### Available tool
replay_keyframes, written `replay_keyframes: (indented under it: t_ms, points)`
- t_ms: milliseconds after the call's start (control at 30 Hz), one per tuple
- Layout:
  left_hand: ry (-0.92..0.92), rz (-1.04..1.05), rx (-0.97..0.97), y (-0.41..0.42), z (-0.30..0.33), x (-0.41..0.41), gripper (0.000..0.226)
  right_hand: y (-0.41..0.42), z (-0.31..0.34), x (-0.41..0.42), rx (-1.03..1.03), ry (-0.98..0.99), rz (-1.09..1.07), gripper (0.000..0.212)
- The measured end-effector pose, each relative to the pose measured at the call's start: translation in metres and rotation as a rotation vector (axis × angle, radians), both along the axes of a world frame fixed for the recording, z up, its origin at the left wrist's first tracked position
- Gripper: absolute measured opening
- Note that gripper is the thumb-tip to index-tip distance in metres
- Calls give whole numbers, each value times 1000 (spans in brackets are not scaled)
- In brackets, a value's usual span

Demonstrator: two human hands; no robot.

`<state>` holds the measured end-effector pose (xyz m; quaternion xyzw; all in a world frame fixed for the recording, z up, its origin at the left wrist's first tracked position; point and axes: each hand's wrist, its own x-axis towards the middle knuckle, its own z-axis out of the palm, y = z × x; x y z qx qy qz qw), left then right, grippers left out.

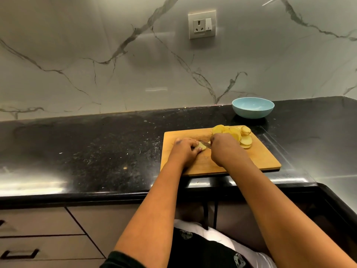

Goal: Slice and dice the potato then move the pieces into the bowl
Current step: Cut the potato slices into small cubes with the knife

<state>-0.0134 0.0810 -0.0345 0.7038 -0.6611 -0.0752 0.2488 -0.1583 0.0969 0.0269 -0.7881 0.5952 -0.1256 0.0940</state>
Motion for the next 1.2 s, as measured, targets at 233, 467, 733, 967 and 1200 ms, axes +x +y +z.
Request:
replay_keyframes:
  t_ms: [233, 467, 733, 967, 1200]
  points:
    - [69, 23, -2, 2, -1, 0, 38, 8, 38, -20, 94, 314, 26, 44]
    - [135, 74, -81, 12, 1, 0, 39, 9, 7, -28, -61, -88, -8, 28]
    - [122, 61, -79, 11, 1, -2, 37, 12, -8, -16, -94, -168, -28, 16]
    - [103, 38, -74, 7, -2, -2, 28, 23, 2, 5, -146, 1, 69, 22]
    - [166, 61, -54, 7, -3, 0, 34, 24, 43, -17, 83, 226, 48, 31]
